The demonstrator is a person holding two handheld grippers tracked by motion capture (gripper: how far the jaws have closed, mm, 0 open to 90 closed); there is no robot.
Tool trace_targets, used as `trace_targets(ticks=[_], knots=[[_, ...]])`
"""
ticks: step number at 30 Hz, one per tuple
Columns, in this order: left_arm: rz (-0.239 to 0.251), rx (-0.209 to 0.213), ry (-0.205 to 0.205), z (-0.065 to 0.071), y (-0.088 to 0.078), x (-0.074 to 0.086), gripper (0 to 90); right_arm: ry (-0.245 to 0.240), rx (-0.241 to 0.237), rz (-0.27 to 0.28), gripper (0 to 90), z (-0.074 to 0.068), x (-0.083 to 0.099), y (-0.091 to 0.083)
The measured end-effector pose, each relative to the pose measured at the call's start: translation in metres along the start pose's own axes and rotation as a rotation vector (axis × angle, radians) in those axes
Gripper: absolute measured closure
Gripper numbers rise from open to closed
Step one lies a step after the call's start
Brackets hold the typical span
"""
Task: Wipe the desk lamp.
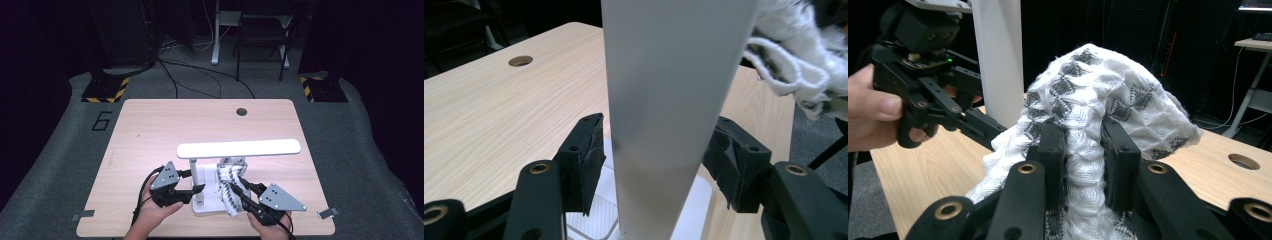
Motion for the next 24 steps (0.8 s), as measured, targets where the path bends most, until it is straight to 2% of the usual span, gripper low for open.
trace_targets(ticks=[4, 8, 9, 10, 16, 19, 21, 22, 23, 24], knots=[[-0.010, -0.002, 0.003, 0.001, -0.003, 0.002, 42.1, 0.003, 0.001, -0.008, 73.7, 0.001, 0.003, 0.004], [-0.006, -0.002, -0.003, 0.000, -0.009, 0.005, 42.1, -0.010, 0.006, -0.011, 73.3, 0.006, 0.011, 0.016], [0.003, -0.014, -0.002, -0.002, -0.011, 0.008, 42.2, -0.009, 0.003, -0.018, 73.1, 0.007, 0.014, 0.020], [0.002, -0.022, 0.002, -0.003, -0.012, 0.009, 42.3, 0.007, -0.004, -0.024, 73.0, 0.008, 0.017, 0.023], [0.016, -0.015, -0.009, -0.006, -0.015, 0.012, 42.5, 0.027, 0.001, -0.056, 72.7, 0.016, 0.027, 0.036], [0.024, 0.023, -0.036, -0.005, -0.011, 0.013, 42.5, 0.019, 0.005, -0.072, 72.7, 0.020, 0.033, 0.043], [0.027, 0.017, -0.028, -0.007, -0.010, 0.013, 42.4, 0.022, 0.006, -0.083, 72.7, 0.021, 0.035, 0.044], [0.023, 0.023, -0.031, -0.008, -0.010, 0.013, 42.4, 0.022, 0.006, -0.083, 72.7, 0.021, 0.035, 0.044], [0.019, 0.050, -0.035, -0.006, -0.008, 0.012, 44.0, 0.027, 0.003, -0.081, 72.7, 0.021, 0.037, 0.046], [0.019, 0.050, -0.035, -0.006, -0.008, 0.012, 45.2, 0.027, 0.003, -0.081, 72.7, 0.021, 0.037, 0.046]])
Point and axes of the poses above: each handheld gripper's, and its own axes: y roughly forward along the jaws, x roughly out of its underside, z roughly to its right, the point moved 7 cm from there along y, roughly forward along the jaws, and after that the axes turned 10 degrees about -z, right-handed, at the moved point
